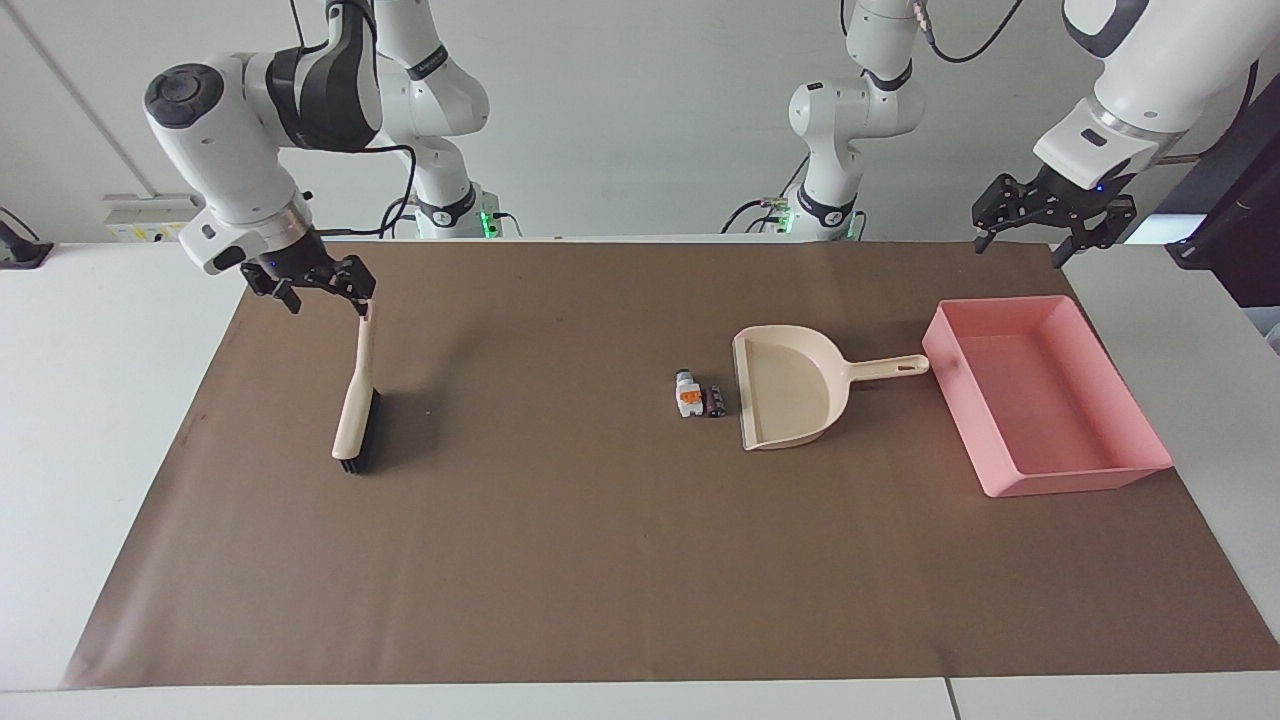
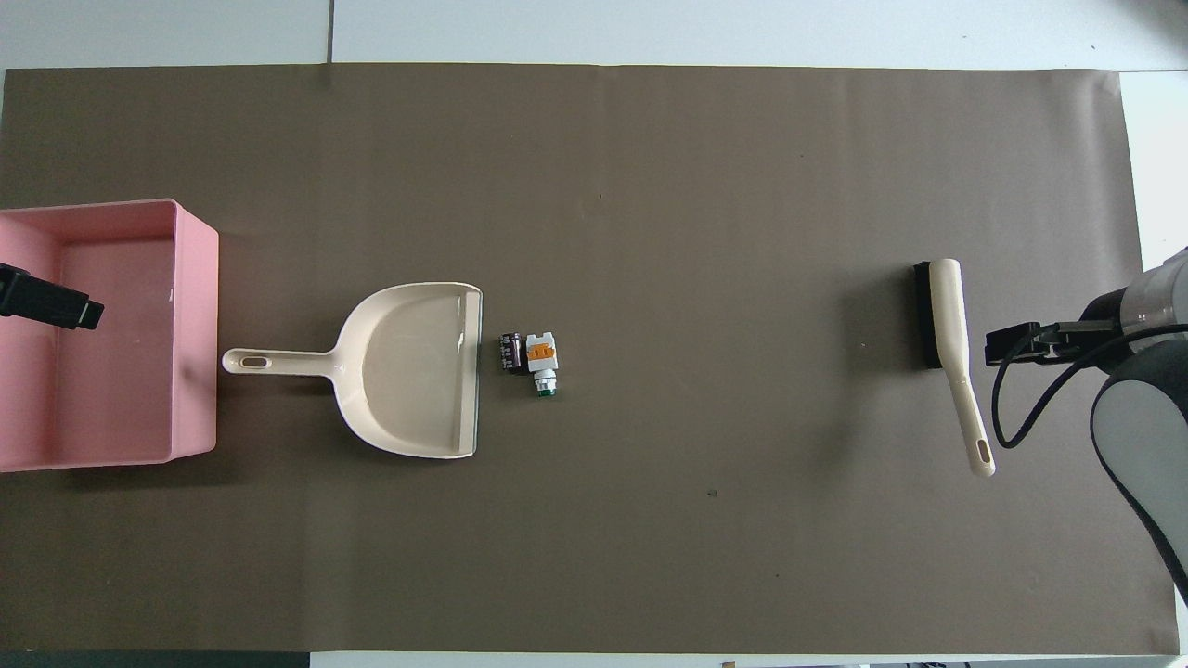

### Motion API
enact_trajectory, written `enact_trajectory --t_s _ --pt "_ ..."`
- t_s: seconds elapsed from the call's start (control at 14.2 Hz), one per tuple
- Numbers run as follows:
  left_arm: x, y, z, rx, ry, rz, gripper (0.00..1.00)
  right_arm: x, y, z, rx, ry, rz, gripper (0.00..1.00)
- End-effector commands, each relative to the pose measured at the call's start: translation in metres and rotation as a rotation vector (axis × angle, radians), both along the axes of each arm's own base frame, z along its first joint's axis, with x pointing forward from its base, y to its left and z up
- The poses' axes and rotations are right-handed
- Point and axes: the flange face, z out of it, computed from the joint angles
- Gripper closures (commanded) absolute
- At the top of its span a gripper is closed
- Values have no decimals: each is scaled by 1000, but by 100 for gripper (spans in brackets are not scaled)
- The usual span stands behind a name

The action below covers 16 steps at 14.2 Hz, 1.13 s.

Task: Clean e-waste and dump in bin
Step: 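Reach the left gripper toward the beige dustpan handle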

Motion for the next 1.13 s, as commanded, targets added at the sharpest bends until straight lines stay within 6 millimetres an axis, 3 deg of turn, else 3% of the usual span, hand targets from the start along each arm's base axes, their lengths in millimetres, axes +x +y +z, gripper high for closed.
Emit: enact_trajectory --t_s 0.0,0.21,0.56,0.78,1.06 --pt "-10 -6 -11 2 -6 -232 1 -19 -12 -50 30 -25 27 1" --pt "-26 -12 -36 -5 -42 -520 1 -36 -20 -91 53 -26 58 1" --pt "-29 -44 -100 -15 -14 -911 2 -53 -20 -128 89 -33 50 1" --pt "-38 -79 -156 113 25 -1047 3 -55 -23 -131 100 -38 92 1" --pt "-35 -81 -210 142 51 -1059 3 -59 -22 -134 103 -31 107 10"
